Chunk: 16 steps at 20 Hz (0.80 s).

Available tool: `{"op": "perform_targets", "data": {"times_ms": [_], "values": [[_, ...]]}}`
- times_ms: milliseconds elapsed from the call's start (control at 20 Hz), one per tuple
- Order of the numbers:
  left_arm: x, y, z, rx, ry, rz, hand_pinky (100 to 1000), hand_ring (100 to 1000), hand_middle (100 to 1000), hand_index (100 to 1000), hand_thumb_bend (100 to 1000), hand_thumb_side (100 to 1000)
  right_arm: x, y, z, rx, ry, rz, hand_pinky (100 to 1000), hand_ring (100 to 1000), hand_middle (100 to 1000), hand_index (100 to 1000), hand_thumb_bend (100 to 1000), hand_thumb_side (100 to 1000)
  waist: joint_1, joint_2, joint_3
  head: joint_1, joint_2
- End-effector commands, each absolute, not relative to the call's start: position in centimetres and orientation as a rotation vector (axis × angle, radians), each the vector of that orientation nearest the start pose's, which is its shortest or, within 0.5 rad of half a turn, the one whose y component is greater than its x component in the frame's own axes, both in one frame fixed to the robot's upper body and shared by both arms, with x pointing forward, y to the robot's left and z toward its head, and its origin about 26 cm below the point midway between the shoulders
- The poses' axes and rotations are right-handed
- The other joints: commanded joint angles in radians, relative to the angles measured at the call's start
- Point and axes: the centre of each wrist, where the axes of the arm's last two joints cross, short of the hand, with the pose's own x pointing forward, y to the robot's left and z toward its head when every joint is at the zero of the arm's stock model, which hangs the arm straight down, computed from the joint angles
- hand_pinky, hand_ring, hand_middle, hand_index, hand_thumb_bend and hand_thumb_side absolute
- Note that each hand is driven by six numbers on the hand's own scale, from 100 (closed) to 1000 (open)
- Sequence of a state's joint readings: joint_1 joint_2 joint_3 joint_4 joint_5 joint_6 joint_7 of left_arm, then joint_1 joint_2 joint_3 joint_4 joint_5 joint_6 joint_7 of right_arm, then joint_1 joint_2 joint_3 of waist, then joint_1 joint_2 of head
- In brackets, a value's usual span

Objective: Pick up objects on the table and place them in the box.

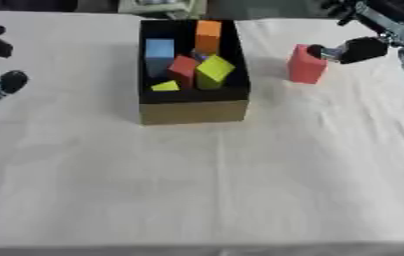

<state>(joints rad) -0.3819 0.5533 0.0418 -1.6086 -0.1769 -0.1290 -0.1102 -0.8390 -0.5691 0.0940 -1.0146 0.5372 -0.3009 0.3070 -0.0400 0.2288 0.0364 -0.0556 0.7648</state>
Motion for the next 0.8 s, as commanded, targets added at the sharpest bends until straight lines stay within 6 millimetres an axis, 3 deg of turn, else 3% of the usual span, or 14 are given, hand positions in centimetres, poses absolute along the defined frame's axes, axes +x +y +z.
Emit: {"op": "perform_targets", "data": {"times_ms": [50, 300, 800], "values": [[35.2, 34.9, 18.6, 0.564, -2.018, -0.734, 836, 708, 636, 852, 802, 691, 45.5, -36.0, 20.9, -0.757, -1.66, 1.242, 754, 833, 854, 998, 456, 458, -0.004, -0.014, 0.0, -0.009, 0.005], [35.3, 34.8, 18.4, 0.554, -2.018, -0.735, 837, 708, 635, 852, 802, 692, 45.8, -36.4, 19.7, -0.739, -1.617, 1.228, 755, 835, 858, 1000, 452, 461, 0.002, -0.014, 0.001, -0.03, 0.005], [35.4, 34.4, 18.3, 0.532, -2.022, -0.735, 837, 707, 634, 852, 800, 693, 47.0, -35.3, 17.6, -0.713, -1.564, 1.197, 751, 835, 869, 1000, 442, 462, 0.011, -0.014, 0.004, -0.053, 0.005]]}}
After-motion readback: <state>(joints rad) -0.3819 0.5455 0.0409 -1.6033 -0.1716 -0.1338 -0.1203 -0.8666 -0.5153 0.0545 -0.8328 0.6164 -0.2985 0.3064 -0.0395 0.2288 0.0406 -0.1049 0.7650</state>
